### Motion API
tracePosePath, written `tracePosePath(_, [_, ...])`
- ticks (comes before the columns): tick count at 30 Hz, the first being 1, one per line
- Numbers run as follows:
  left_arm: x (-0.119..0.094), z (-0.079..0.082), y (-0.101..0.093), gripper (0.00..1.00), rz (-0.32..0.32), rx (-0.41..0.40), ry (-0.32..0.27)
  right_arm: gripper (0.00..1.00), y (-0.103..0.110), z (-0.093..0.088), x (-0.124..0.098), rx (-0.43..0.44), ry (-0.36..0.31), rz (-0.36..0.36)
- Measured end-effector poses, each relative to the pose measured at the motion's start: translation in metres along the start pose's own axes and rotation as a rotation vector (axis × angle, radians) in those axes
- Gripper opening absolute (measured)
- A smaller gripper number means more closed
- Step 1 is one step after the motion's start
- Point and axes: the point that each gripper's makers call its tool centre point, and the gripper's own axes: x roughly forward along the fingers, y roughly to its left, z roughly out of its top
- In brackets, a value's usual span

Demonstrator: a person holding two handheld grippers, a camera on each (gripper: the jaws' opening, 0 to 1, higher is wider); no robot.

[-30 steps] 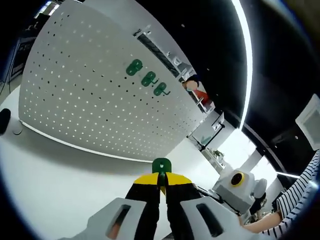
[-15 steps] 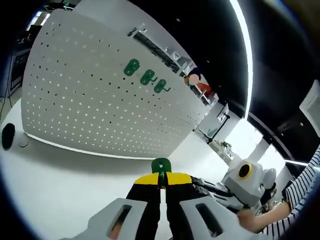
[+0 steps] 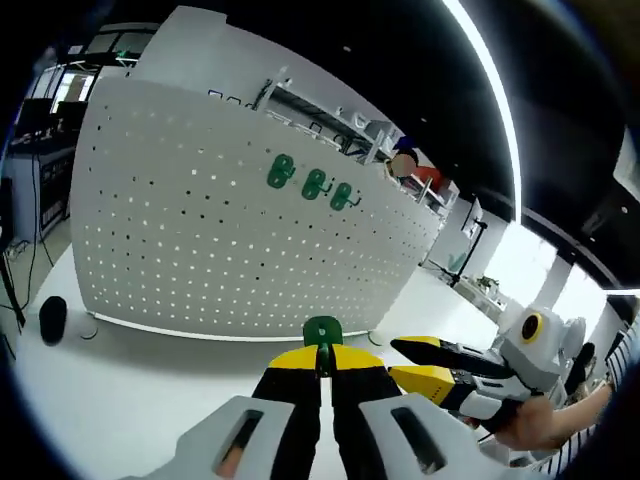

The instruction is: Insert the hook assembly into the mounting plate slot until the hook locks in place.

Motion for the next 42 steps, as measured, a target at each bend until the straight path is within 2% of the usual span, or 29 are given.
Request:
tracePosePath(7, [-0.003, 0.014, 0.008, 0.01, 0.059, 0.055, -0.054, 0.34, -0.014, -0.026, -0.019, -0.022, 0.073, -0.039])
tracePosePath(9, [-0.004, 0.016, 0.007, 0.01, 0.053, 0.068, -0.061, 0.39, -0.018, -0.034, -0.025, -0.025, 0.083, -0.058])
tracePosePath(15, [-0.008, 0.027, 0.017, 0.01, 0.126, 0.14, -0.103, 0.41, -0.026, -0.058, -0.045, -0.035, 0.139, -0.08])
tracePosePath(18, [-0.006, 0.032, 0.02, 0.01, 0.143, 0.128, -0.117, 0.42, -0.032, -0.07, -0.055, -0.041, 0.165, -0.096])
tracePosePath(22, [-0.004, 0.043, 0.024, 0.01, 0.191, 0.167, -0.153, 0.44, -0.036, -0.083, -0.065, -0.063, 0.202, -0.109])
tracePosePath(24, [-0.005, 0.048, 0.026, 0.01, 0.218, 0.185, -0.173, 0.47, -0.04, -0.088, -0.069, -0.083, 0.219, -0.126])
tracePosePath(28, [-0.004, 0.056, 0.028, 0.01, 0.241, 0.201, -0.204, 0.59, -0.048, -0.087, -0.075, -0.087, 0.184, -0.184])
tracePosePath(32, [-0.003, 0.061, 0.029, 0.01, 0.25, 0.197, -0.233, 0.6, -0.053, -0.095, -0.077, -0.095, 0.207, -0.205])
tracePosePath(34, [-0.004, 0.065, 0.03, 0.01, 0.268, 0.222, -0.242, 0.61, -0.054, -0.098, -0.077, -0.097, 0.221, -0.207])
tracePosePath(38, [-0.005, 0.07, 0.036, 0.01, 0.295, 0.237, -0.258, 0.62, -0.048, -0.097, -0.076, -0.089, 0.207, -0.185])
tracePosePath(42, [-0.003, 0.073, 0.042, 0.01, 0.319, 0.253, -0.261, 0.62, -0.04, -0.104, -0.074, -0.129, 0.225, -0.163])
